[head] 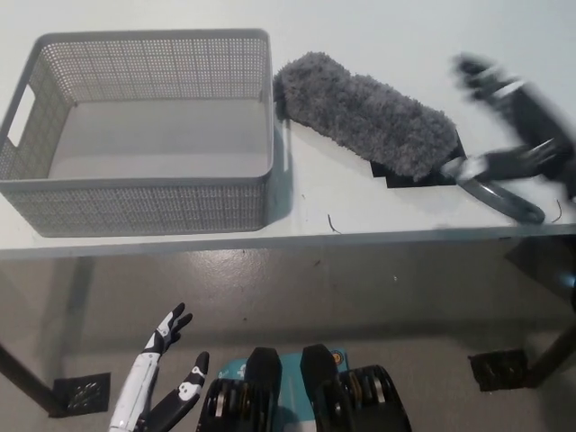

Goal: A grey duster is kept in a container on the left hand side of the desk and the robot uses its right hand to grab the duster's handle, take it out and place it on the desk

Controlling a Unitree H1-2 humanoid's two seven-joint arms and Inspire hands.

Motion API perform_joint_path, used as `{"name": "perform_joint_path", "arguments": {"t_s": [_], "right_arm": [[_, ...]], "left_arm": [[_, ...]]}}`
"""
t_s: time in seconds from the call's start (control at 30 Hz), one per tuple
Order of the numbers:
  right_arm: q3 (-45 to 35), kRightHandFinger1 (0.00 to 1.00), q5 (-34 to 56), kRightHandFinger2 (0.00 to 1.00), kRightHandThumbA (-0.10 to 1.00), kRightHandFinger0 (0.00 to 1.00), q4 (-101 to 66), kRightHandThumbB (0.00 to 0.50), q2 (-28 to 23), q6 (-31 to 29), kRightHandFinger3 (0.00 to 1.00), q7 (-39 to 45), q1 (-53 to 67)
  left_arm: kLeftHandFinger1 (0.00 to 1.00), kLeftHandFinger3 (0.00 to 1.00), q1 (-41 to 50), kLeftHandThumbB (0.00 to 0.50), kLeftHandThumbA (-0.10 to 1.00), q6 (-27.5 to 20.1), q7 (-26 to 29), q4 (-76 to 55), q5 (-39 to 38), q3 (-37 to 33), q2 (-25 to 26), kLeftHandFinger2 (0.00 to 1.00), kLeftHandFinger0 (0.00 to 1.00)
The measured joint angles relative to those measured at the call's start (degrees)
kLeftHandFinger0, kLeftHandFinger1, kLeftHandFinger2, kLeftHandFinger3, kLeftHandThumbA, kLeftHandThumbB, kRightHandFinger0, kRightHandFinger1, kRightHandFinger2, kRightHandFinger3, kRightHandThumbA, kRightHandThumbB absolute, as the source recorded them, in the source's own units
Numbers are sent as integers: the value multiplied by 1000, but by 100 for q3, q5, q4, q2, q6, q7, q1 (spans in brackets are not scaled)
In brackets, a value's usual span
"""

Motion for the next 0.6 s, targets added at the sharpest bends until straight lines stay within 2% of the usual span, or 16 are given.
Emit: {"name": "perform_joint_path", "arguments": {"t_s": [0.13, 0.27, 0.3, 0.33, 0.37, 0.4, 0.43, 0.47, 0.5, 0.6], "right_arm": [[479, 1000, -222, 1000, 1000, 1000, -618, 287, 1304, 108, 1000, -177, 508], [768, 1000, -391, 1000, 1000, 1000, -1097, 284, 2063, 176, 1000, -337, 679], [839, 1000, -453, 1000, 1000, 1000, -1255, 92, 2250, 190, 1000, -394, 686], [901, 1000, -501, 1000, 1000, 1000, -1434, 484, 2412, 201, 1000, -446, 690], [922, 1000, -539, 1000, 1000, 1000, -1503, 344, 2468, 198, 1000, -467, 695], [946, 1000, -677, 1000, 1000, 1000, -1769, 308, 2638, 126, 1000, -598, 821], [925, 1000, -796, 1000, 1000, 1000, -1983, 235, 2756, -9, 1000, -707, 1033], [913, 1000, -892, 1000, 1000, 1000, -2102, 285, 2798, -128, 1000, -768, 1296], [894, 1000, -998, 1000, 1000, 1000, -2158, 288, 2777, -233, 1000, -832, 1623], [726, 1000, -1235, 1000, 1000, 1000, -2164, 231, 2556, -485, 1000, -1006, 2446]], "left_arm": [[958, 1000, -27, 16, 535, 11, 1, 18, 1, -9, -28, 887, 1000], [960, 1000, -22, 1, 529, 24, 1, 65, 1, -8, -30, 891, 1000], [984, 1000, -21, 1, 618, 28, 1, 81, 1, -8, -30, 920, 1000], [992, 1000, -22, 0, 649, 32, 0, 88, 1, -9, -31, 934, 1000], [990, 1000, -23, 0, 645, 33, 0, 90, 1, -9, -32, 936, 1000], [988, 1000, -35, 0, 629, 36, -1, 92, 0, -15, -39, 937, 1000], [1000, 1000, -44, 0, 625, 36, -1, 92, 0, -18, -49, 950, 1000], [999, 1000, -45, 0, 602, 36, 0, 93, -1, -17, -57, 951, 1000], [999, 1000, -43, 0, 601, 37, 0, 99, -1, -17, -59, 951, 1000], [1000, 1000, -44, 0, 623, 38, -1, 117, -2, -16, -62, 956, 1000]]}}
